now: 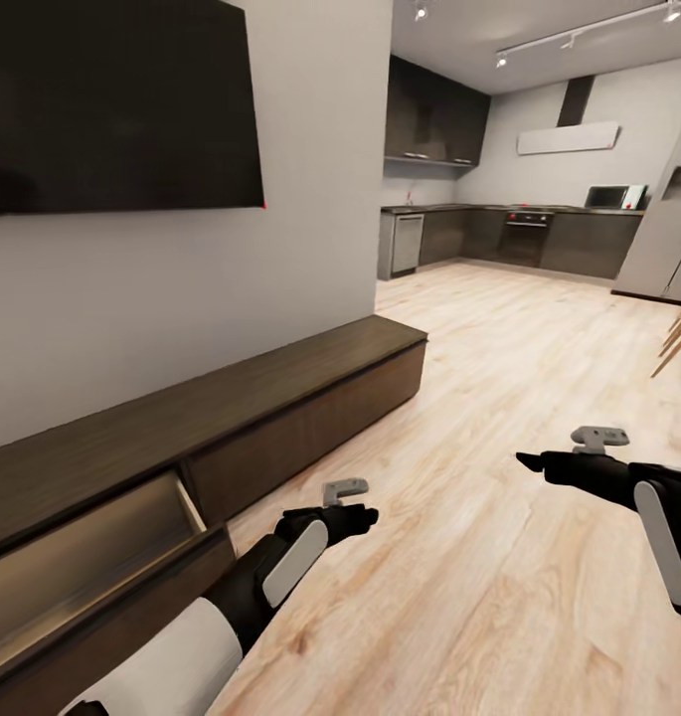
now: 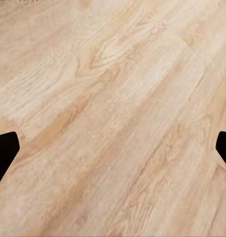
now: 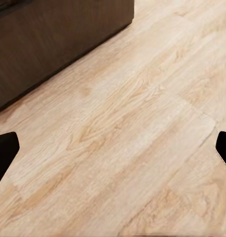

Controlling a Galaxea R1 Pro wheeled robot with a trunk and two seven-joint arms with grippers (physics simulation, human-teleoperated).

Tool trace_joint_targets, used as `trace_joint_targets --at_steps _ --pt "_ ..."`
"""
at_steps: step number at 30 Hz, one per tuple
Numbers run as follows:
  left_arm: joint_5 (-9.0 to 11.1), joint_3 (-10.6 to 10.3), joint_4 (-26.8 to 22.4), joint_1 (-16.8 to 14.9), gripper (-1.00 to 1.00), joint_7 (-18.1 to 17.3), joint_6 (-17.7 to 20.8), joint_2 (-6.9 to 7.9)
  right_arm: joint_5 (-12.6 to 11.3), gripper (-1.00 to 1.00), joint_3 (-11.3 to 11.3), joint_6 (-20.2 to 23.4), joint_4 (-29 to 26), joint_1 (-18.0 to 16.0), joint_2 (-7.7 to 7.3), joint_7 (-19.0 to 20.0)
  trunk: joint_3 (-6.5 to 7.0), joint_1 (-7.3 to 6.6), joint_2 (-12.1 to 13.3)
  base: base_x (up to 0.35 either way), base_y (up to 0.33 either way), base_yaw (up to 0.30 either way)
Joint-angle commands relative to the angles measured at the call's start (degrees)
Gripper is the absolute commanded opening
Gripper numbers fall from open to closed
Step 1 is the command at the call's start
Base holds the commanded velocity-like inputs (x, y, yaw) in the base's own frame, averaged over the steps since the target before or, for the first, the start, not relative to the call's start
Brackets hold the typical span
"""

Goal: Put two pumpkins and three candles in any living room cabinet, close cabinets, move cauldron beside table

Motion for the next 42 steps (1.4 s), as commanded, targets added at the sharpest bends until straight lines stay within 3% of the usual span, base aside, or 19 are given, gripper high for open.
trace_joint_targets --at_steps 1,9,25,36,42 --pt "0.80 -0.34 0.00 0.06 1.00 0.57 -0.67 0.02 -0.10 1.00 -0.12 0.28 -0.03 -0.07 0.02 0.11 -0.03 -0.01 -0.02 0.000 0.000 -0.265" --pt "1.62 -2.34 0.45 0.95 1.00 -0.12 -3.63 0.07 -0.11 1.00 0.08 0.28 -0.03 -0.17 0.17 -0.01 0.23 -0.01 -0.02 0.000 0.000 -0.271" --pt "1.71 -2.65 0.51 1.15 1.00 -0.39 -4.05 0.07 -0.17 1.00 0.11 0.28 -0.03 -0.21 -0.08 0.12 0.84 -0.01 -0.02 0.002 0.000 -0.274" --pt "1.21 -2.82 0.64 1.51 1.00 -2.34 -4.20 0.15 -0.19 1.00 0.09 0.28 -0.03 -0.15 -0.41 0.22 1.26 -0.01 -0.02 0.307 -0.020 -0.274" --pt "1.38 -4.64 0.74 1.50 1.00 -2.41 -4.22 0.23 -0.19 1.00 0.09 0.28 -0.03 -0.15 -0.43 0.22 1.49 -0.01 -0.02 0.327 -0.153 -0.274"
